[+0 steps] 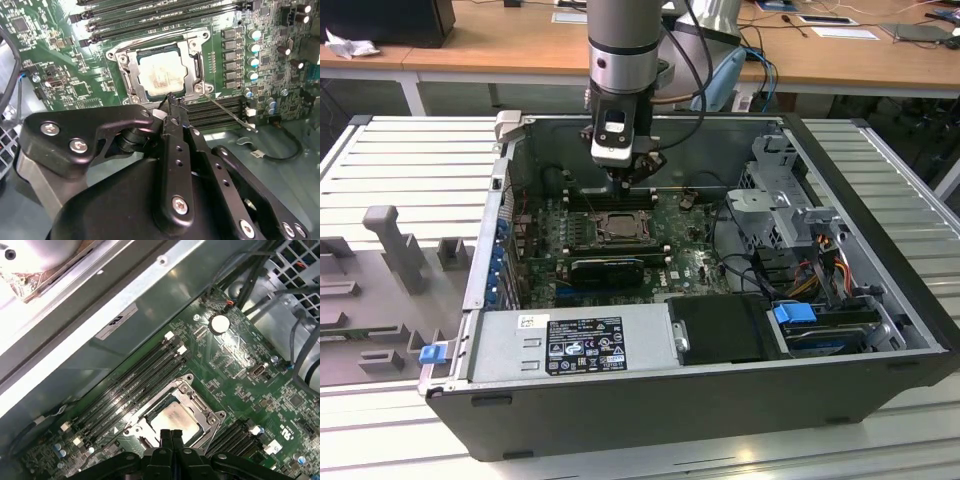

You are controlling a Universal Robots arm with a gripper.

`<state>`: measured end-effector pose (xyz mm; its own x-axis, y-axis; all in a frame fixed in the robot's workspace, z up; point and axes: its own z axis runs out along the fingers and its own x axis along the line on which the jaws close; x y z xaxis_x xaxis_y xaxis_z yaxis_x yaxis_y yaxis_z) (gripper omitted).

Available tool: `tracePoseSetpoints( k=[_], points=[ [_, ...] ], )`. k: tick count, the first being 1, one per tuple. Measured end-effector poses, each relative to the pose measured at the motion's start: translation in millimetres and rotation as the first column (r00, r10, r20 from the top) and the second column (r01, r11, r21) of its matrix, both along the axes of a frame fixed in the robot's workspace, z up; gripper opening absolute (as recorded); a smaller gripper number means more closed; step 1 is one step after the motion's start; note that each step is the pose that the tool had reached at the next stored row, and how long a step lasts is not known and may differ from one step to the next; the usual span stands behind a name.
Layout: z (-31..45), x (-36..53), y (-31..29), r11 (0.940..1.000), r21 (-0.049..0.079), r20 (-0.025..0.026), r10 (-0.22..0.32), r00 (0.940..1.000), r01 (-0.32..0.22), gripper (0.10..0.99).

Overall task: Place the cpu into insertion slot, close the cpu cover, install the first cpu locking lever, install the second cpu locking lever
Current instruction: 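Install the first cpu locking lever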

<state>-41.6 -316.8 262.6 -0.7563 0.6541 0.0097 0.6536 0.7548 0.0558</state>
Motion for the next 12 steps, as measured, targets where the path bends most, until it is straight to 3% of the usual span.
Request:
tracePoseSetpoints(
  k=[6,12],
  points=[
    [0.0,0.0,0.0,0.9961,0.000,0.0000,0.088,0.9961,-0.088,0.106],
    [0.0,0.0,0.0,0.9831,0.000,0.0001,0.183,0.9831,-0.183,0.106]
  ],
)
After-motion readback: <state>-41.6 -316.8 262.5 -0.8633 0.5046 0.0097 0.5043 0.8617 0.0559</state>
